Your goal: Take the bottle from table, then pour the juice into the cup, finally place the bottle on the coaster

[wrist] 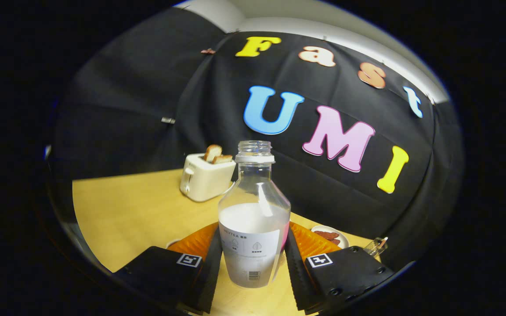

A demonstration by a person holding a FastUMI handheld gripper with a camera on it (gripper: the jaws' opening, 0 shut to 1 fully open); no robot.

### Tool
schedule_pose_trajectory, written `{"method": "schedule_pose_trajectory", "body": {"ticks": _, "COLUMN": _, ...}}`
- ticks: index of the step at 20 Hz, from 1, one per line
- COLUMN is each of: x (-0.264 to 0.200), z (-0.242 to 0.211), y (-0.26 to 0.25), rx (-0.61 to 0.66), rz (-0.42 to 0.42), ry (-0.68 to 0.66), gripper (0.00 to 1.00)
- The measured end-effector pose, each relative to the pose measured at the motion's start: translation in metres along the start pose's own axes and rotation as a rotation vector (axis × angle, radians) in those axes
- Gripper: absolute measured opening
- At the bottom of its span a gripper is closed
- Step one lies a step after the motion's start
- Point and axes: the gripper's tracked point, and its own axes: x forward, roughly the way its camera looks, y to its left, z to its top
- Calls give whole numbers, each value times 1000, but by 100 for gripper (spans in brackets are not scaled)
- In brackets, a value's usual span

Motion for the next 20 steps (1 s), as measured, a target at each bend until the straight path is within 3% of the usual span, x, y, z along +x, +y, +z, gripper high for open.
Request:
{"method": "schedule_pose_trajectory", "body": {"ticks": 3, "x": 15, "z": 35, "y": -33, "rx": 128, "rz": -56, "ry": -119, "gripper": 72}}
{"method": "schedule_pose_trajectory", "body": {"ticks": 6, "x": 32, "z": 39, "y": -67, "rx": 120, "rz": -138, "ry": -166, "gripper": 73}}
{"method": "schedule_pose_trajectory", "body": {"ticks": 11, "x": 69, "z": 14, "y": -94, "rx": 163, "rz": -228, "ry": -180, "gripper": 73}}
{"method": "schedule_pose_trajectory", "body": {"ticks": 20, "x": 109, "z": -55, "y": -122, "rx": 198, "rz": -297, "ry": -125, "gripper": 73}}
